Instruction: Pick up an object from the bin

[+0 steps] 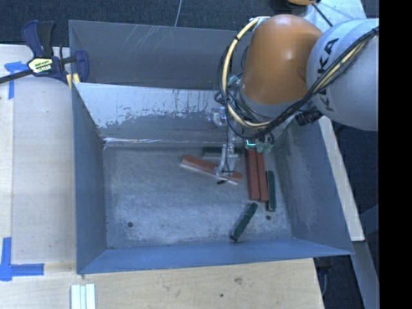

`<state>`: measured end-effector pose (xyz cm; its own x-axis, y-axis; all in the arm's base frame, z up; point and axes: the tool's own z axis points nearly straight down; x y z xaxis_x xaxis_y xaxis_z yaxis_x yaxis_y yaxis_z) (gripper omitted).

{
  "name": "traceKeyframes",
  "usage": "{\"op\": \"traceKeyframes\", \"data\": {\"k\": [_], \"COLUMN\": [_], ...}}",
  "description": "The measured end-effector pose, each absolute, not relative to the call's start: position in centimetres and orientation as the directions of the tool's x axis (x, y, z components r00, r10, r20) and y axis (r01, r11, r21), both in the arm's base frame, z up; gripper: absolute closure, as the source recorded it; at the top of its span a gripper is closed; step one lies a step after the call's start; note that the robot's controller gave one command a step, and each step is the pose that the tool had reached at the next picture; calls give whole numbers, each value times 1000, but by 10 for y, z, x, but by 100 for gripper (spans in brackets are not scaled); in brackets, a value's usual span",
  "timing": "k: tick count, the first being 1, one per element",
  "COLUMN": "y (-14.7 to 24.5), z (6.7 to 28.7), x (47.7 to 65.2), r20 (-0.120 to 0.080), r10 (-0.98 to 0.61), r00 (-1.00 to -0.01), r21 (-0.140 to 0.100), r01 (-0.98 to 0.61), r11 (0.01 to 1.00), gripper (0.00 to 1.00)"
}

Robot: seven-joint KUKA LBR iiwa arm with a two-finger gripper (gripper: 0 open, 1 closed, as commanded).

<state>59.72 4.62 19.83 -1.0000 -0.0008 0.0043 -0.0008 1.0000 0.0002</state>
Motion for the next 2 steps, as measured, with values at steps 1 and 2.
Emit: {"op": "traceKeyframes", "data": {"k": [1,2], "y": [46,43], "z": [203,141], "x": [599,601], "r20": [-4,-9], "r10": [0,-21], "r00": [-1000,-1000], "r21": [1,0], "r01": [0,-21], "r11": [1000,1000], "gripper": [0,0]}}
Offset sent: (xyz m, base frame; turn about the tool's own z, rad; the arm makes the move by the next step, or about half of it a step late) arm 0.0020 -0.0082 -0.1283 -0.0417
